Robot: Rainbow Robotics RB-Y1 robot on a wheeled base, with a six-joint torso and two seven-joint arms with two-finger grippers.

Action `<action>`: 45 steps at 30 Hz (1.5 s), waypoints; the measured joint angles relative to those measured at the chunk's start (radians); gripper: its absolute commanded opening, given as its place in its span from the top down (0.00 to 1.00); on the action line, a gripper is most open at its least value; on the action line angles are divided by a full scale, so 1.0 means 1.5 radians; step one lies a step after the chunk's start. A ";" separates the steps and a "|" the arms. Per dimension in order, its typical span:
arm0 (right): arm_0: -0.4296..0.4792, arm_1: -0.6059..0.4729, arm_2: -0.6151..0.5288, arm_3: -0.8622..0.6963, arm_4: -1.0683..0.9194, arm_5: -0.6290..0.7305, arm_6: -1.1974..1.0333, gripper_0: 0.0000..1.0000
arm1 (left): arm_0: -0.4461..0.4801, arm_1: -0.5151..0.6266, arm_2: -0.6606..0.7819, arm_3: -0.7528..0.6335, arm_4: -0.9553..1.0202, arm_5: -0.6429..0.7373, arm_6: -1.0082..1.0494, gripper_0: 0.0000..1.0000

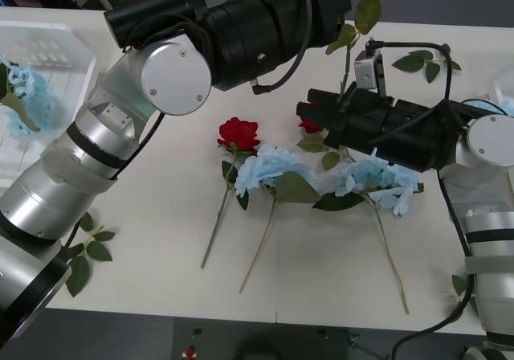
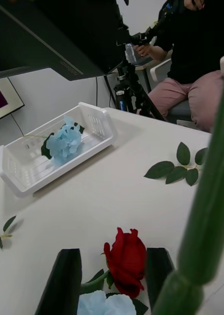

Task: Put the red flowers into the right box and the blue flowers into the left box

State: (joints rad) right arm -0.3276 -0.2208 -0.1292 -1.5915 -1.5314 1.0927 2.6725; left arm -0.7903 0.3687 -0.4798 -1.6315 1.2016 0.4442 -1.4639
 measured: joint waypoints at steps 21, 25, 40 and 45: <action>0.000 -0.016 0.000 0.000 0.000 -0.006 0.000 1.00 | 0.000 0.000 0.000 0.000 0.000 0.000 0.000 0.00; 0.000 -0.082 0.002 0.003 0.000 -0.007 -0.005 1.00 | 0.000 0.000 0.000 0.000 0.000 0.000 0.000 0.00; 0.000 -0.666 0.206 0.395 -0.327 -0.045 -0.160 1.00 | 0.087 0.328 0.017 -0.119 0.255 0.236 0.000 0.00; 0.000 -0.712 0.244 0.498 -0.330 -0.114 -0.161 1.00 | 0.178 0.392 0.015 -0.102 0.225 0.333 0.000 0.00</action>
State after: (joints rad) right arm -0.3280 -1.2892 0.2362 -0.8443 -2.0266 0.9215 2.4317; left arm -0.5231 0.9559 -0.4572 -1.7848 1.5387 0.9437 -1.4640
